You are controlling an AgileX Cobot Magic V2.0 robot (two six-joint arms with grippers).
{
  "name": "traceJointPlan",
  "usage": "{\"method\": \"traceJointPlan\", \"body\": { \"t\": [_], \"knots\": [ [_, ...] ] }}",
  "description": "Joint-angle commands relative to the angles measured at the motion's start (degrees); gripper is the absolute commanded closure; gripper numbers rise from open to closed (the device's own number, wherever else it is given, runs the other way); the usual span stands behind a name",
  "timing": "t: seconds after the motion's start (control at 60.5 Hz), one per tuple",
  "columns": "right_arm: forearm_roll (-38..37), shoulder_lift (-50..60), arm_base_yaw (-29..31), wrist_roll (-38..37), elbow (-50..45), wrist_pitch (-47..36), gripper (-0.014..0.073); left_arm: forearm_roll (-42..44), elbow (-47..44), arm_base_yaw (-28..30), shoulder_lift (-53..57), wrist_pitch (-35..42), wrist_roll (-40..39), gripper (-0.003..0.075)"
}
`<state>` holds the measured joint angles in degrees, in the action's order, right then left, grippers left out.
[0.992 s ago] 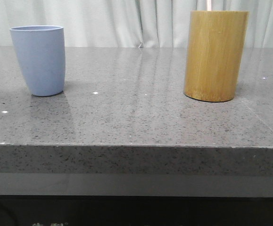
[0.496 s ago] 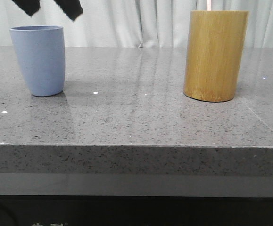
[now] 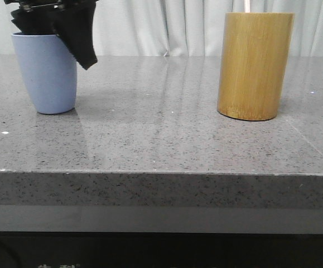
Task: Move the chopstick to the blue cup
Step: 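Grasp the light blue cup rim with the left gripper and lift it, then carry the blue cup beside the bamboo holder and set it down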
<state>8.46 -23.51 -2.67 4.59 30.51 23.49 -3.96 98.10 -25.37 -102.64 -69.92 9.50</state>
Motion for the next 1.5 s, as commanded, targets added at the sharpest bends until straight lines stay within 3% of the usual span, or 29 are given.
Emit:
{"method": "traceJointPlan", "body": {
  "t": [0.0, 0.116, 0.397, 0.843, 1.488],
  "knots": [
    [-0.2, -0.7, 0.2, 0.2, 2.1, -4.4, -0.0028, -0.3, 1.9, -0.4, 2.4, 1.5, -0.6, 0.058],
    [-0.2, -0.7, 0.2, 0.2, 2.1, -4.4, -0.0028, -0.3, 1.9, -0.4, 2.4, 1.6, -0.6, 0.0741],
    [-0.2, -0.7, 0.2, 0.2, 2.1, -4.4, -0.0028, -0.6, 6.7, -2.1, 2.4, -2.4, -0.5, 0.0739],
    [-0.2, -0.7, 0.2, 0.2, 2.1, -4.0, -0.0028, -2.1, 19.6, -13.8, -3.7, -2.7, -0.6, 0.0738],
    [-0.2, -0.8, 0.2, 0.2, 2.1, -3.6, -0.0028, -4.0, 20.1, -16.4, -6.5, -2.8, -3.0, 0.0737]
  ]
}}
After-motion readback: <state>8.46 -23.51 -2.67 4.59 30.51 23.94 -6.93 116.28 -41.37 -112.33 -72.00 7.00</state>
